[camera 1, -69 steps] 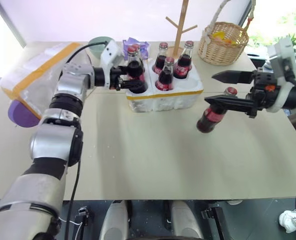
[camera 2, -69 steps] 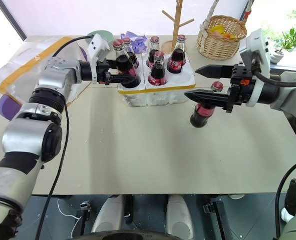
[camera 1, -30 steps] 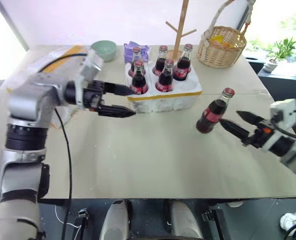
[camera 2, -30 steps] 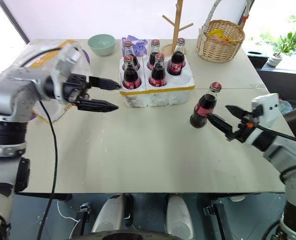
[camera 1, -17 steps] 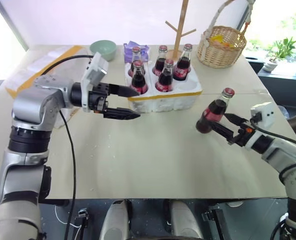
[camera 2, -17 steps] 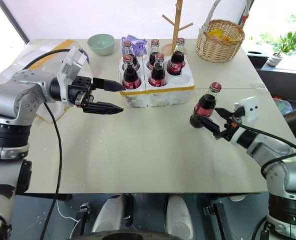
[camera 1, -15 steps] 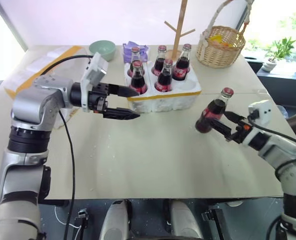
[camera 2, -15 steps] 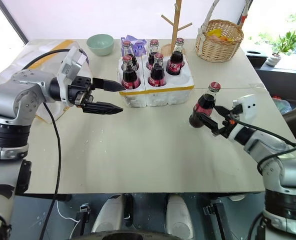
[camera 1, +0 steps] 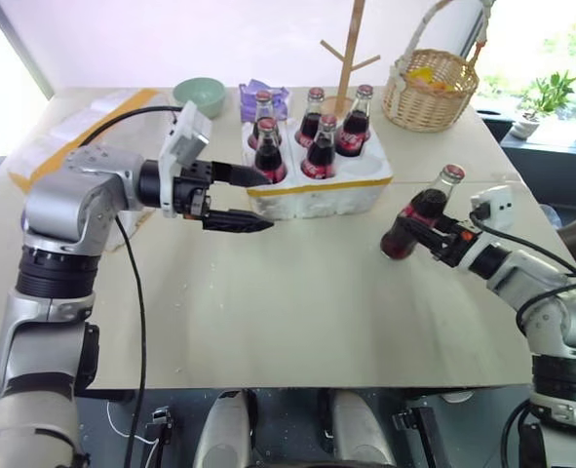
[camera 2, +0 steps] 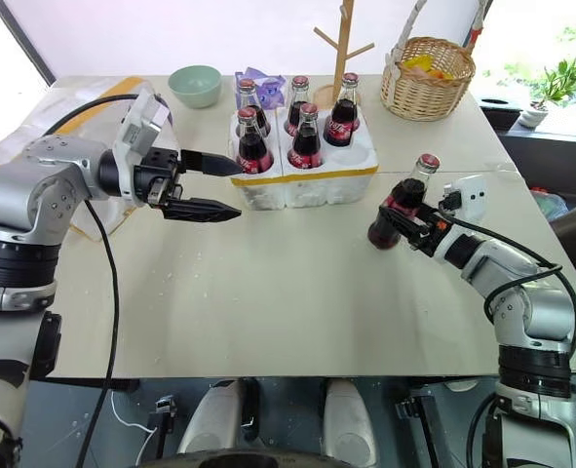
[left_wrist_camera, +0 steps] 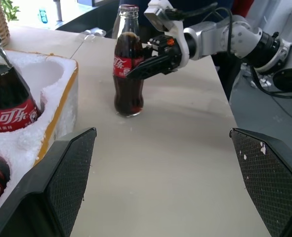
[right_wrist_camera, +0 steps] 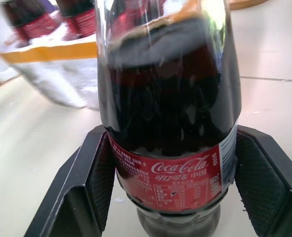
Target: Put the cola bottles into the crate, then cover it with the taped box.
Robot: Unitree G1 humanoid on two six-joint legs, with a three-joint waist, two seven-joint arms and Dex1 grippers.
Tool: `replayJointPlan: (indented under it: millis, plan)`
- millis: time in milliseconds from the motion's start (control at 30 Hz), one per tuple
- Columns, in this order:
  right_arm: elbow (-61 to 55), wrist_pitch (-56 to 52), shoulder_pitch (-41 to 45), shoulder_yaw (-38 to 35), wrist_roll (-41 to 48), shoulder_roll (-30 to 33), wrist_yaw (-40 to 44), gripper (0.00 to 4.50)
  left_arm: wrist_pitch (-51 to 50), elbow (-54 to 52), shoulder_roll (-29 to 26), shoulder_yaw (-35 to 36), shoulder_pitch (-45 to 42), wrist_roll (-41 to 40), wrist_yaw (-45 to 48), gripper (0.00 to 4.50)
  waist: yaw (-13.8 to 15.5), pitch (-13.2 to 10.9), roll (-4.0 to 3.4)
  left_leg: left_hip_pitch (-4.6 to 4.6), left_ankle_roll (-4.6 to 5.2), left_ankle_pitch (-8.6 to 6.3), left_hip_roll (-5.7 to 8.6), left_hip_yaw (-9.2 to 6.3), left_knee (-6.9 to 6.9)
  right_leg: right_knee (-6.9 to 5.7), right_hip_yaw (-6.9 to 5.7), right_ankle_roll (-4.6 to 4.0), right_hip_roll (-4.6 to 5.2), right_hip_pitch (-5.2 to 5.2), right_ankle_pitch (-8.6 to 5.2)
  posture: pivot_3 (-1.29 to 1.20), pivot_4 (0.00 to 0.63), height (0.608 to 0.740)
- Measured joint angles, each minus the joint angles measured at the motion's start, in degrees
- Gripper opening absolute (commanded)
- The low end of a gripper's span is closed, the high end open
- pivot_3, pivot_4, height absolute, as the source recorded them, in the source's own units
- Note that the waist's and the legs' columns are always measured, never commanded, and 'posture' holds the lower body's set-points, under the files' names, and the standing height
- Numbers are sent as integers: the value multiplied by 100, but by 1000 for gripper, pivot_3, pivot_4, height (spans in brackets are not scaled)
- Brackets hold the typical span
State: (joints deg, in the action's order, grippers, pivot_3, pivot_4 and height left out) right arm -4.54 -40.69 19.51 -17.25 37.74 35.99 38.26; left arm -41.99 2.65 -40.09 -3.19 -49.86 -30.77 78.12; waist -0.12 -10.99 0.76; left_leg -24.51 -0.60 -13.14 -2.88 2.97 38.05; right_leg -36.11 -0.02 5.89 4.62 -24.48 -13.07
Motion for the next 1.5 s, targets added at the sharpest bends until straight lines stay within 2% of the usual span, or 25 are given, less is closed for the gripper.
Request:
replayJointPlan:
  millis: [133, 200, 300, 400, 533, 633, 800, 867, 933, 1067, 1200, 1300, 1500]
  plan:
    - [-29, -208, 1068, 35, 178, 348, 130, 2749, 10, -7, -47, 43, 14, -18, -92, 4500, -93, -6, -6, 0, 0, 0, 0, 0, -5, -2, 1, 1, -1, -6, 1, 0, 150, 740]
    - [131, -107, 1808, 287, -9, 467, 230, 2749, 18, -12, -75, 87, 42, -39, -135, 4500, -112, -6, -7, 1, 0, 0, -3, -1, -11, -3, 1, 5, -6, -9, 3, 0, 150, 740]
    - [959, 229, 2993, 748, -451, 311, 263, 2749, 34, -32, -98, 164, 81, -55, -241, 4500, -102, -6, -4, 1, 0, 0, -4, -2, -15, -3, 0, 6, -7, -11, 3, 0, 150, 740]
    - [2011, 657, 3605, 1117, -971, 40, 267, 2749, 45, -48, -113, 226, 93, -58, -358, 4500, -59, -7, -2, -8, 0, 0, -2, 1, -15, 3, -1, 9, -4, -11, 5, 0, 150, 740]
    - [3144, 959, 3858, 1605, -1505, -229, 459, 2749, 48, -97, -146, 250, 155, -70, -494, 4500, -43, -7, -1, -37, 0, 0, 1, 1, -13, 7, -2, 15, 2, -28, 8, 0, 150, 740]
    - [3643, 1255, 3886, 1891, -1851, -293, 693, 2749, 41, -152, -198, 300, 239, -108, -587, 4500, -45, -7, -1, -98, 1, 2, 2, -1, -5, -7, -2, 18, 1, -92, 10, 0, 150, 740]
    - [4227, 1609, 3990, 1947, -2177, -502, 728, 2749, 11, -319, -377, 448, 414, -177, -716, 4500, -56, -7, -1, -95, 1, 2, 1, -1, -6, -5, -5, 18, 1, -91, 10, 0, 150, 740]
    - [4412, 1695, 3990, 1948, -2261, -582, 727, 3783, 7, -333, -424, 475, 443, -200, -740, 4500, -41, -7, -1, -91, 0, 2, 2, -2, -4, -7, -7, 17, 1, -86, 10, 0, 150, 740]
    - [4535, 1745, 3990, 1952, -2366, -605, 732, 4476, 7, -334, -477, 479, 474, -228, -771, 4500, -37, -7, -1, -91, 0, 2, 2, -2, -3, -6, -7, 17, 2, -84, 10, 0, 150, 740]
    - [4533, 1812, 3989, 1936, -2439, -601, 785, 4476, 1, -336, -627, 574, 518, -251, -828, 4500, -61, -7, 0, -87, 0, 2, 1, -2, -2, -8, -6, 17, 1, -83, 10, 0, 150, 740]
    - [4202, 1742, 3754, 1914, -2478, -177, 1143, 4476, -280, -622, -1156, 1052, 692, -508, -873, 4500, -53, -7, 0, -90, 0, 2, 0, -4, -5, -5, -8, 17, 1, -84, 10, 0, 150, 740]
    - [3552, 1220, 3487, 1729, -2275, 377, 1525, 4476, -465, -747, -1980, 1613, 945, -615, -786, 4500, -73, -11, -1, -91, 0, 2, 0, 0, -6, -4, -6, 17, 2, -90, 10, 0, 150, 740]
    - [2035, -386, 3650, 857, -1110, 1191, 2068, 4476, -1057, -450, -3522, 3017, 1732, -761, -297, 4500, -115, -13, -6, -78, -2, 0, -7, 3, -21, -7, -8, 6, -2, -93, 3, 0, 150, 740]
